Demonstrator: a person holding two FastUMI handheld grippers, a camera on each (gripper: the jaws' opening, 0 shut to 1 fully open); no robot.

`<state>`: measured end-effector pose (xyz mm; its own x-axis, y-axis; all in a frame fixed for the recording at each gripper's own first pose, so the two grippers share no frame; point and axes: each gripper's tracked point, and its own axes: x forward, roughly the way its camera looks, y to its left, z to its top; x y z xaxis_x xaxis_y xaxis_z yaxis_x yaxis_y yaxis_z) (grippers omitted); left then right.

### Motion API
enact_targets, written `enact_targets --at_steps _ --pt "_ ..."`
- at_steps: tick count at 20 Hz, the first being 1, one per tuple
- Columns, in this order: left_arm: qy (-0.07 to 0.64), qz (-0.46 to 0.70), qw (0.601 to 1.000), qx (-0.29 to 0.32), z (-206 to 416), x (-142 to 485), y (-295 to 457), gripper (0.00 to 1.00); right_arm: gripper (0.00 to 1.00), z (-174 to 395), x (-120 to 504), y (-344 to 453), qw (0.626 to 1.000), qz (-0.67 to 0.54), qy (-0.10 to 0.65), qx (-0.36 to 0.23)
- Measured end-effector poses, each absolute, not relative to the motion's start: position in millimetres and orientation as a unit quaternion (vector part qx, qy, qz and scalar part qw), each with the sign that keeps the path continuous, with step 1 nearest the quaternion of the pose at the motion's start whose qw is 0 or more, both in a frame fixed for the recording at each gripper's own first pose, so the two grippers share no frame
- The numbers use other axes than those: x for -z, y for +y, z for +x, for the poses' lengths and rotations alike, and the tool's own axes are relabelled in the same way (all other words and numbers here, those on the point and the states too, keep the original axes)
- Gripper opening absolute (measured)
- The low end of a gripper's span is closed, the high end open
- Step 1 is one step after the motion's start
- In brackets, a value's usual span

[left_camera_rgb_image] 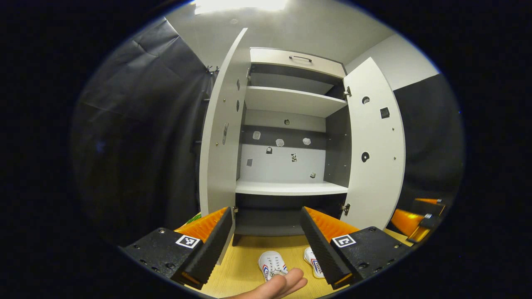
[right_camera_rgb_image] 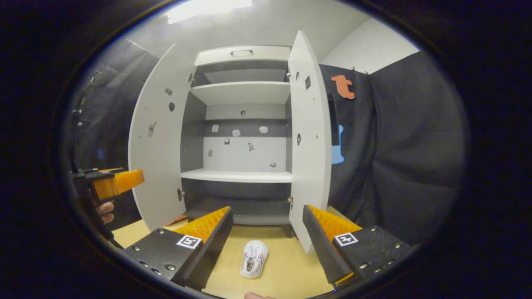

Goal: Grab one shoe with the right hand and put it into the shoe cabinet, grab the other shoe with the left hand and put it into the shoe cabinet; then close the right door with the right hand and the left door with the left hand.

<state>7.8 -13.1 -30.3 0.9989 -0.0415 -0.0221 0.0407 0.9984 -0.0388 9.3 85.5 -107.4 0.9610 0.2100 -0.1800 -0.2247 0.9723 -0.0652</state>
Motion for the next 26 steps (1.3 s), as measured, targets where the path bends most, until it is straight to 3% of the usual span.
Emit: enact_targets --at_steps 8,14,15,19,24,25,26 --pt "0.006 -0.006 1.000 -0.013 16.6 35.9 9.2 1.00 1.00 36.6 243.5 119.6 0.973 -0.069 0.186 -0.121" --pt "0.019 -0.011 1.000 -0.013 18.7 46.4 10.7 1.00 0.99 50.9 358.9 138.7 0.945 -0.048 0.303 -0.113" --pt "0.019 -0.010 1.000 -0.012 19.0 47.5 9.5 0.99 0.87 51.8 372.6 139.0 0.940 -0.050 0.317 -0.113" --pt "0.032 -0.009 0.999 -0.006 22.6 58.9 5.1 1.00 0.78 53.3 414.5 145.7 0.922 -0.017 0.372 -0.106" --pt "0.050 -0.011 0.999 -0.004 30.3 74.4 2.0 1.00 0.65 68.7 438.7 148.4 0.917 -0.011 0.387 -0.100" --pt "0.050 -0.011 0.999 -0.003 31.1 76.0 1.2 1.00 0.50 73.7 445.8 151.3 0.918 -0.013 0.384 -0.098" --pt "0.051 -0.011 0.999 -0.002 32.1 77.7 -0.5 1.00 0.47 82.4 446.3 150.5 0.922 -0.007 0.375 -0.096"
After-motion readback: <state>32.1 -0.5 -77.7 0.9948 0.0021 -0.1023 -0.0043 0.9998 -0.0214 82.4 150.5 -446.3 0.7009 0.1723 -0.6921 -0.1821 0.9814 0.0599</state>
